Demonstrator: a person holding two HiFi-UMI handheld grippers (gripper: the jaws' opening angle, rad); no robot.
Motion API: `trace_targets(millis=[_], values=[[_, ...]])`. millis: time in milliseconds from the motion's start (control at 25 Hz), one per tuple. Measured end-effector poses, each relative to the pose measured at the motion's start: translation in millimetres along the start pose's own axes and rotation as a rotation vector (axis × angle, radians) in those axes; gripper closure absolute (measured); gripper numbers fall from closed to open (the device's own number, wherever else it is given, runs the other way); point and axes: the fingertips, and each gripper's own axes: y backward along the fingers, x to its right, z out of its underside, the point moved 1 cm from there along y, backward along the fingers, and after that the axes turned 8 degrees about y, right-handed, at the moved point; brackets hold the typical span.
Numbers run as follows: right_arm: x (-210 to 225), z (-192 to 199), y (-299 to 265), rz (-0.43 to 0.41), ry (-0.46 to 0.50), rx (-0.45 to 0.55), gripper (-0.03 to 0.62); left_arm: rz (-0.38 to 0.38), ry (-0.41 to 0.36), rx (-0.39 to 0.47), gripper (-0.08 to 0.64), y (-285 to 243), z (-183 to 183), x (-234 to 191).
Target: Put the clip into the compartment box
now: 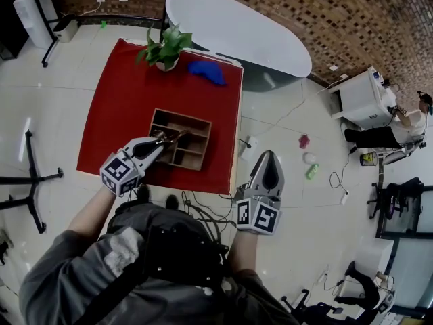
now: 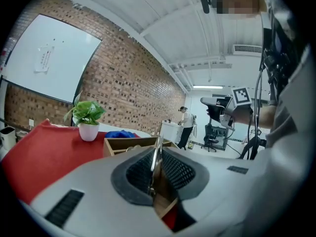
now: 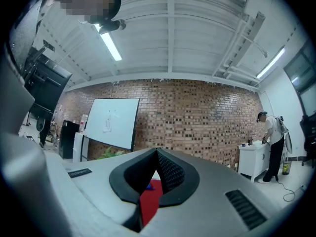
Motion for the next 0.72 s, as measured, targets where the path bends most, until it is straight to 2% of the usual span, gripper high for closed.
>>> trace_targets(millis=[80, 120, 280, 440, 560, 720], values=[[-3, 0, -2, -0.006, -0.003, 0.0, 0.566, 0.019, 0.016, 0.014, 0.382, 2, -5, 2], [-4, 0, -3, -0.009, -0.005, 0.001, 0.566, 0.023, 0.013, 0.018, 0.351, 3, -6, 3], [-11, -2, -7, -0.019, -0.015, 0.011, 0.566, 0.02, -0.018, 0.033, 0.347, 9, -14, 4], [-14, -13, -5, -0.023, -0.022, 0.056, 0.566, 0.011, -0.013, 0.112, 0.347, 28, -42, 10], [-18, -18, -7, -0.032, -0.015, 0.067, 0.566, -0.014, -0.027, 0.2, 0.365, 47, -76, 11], [-27, -19, -9, -0.054, -0.016, 0.053, 0.567, -0.073, -0.036, 0.306, 0.502, 76, -120, 8]])
